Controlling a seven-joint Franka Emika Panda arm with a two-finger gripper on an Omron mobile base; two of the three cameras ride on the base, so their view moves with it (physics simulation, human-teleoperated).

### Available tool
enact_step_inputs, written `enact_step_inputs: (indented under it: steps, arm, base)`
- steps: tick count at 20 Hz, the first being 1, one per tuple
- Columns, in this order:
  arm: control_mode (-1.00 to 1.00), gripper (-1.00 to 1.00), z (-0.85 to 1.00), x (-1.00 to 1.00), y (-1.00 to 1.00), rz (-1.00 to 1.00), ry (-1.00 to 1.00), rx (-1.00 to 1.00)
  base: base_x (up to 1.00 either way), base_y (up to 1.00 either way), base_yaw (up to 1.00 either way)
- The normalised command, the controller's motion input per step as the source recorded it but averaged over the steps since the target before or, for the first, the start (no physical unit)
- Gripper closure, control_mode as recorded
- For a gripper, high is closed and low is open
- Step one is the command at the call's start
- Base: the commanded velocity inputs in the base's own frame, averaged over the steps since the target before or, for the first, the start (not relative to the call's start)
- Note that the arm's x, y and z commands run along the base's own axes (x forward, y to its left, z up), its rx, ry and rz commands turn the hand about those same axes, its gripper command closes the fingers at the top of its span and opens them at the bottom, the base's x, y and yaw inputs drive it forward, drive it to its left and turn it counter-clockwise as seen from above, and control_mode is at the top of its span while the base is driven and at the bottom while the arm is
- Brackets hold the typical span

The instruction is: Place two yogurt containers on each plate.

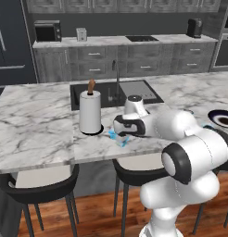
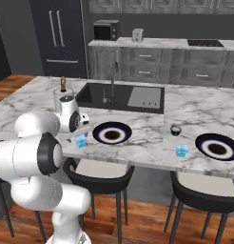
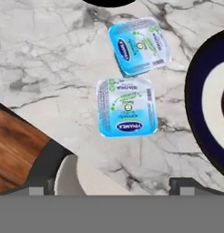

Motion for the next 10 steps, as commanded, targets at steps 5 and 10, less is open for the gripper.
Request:
enact_step_inputs:
  steps: [5, 10]
  arm:
    - [-1.00, -1.00, -0.25, 0.34, 0.09, 0.00, 0.00, 0.00]
    - [-1.00, -1.00, -0.26, 0.30, 0.07, -0.02, 0.02, 0.00]
  base:
    - [0.00, 0.00, 0.00]
    - [0.00, 0.00, 0.00]
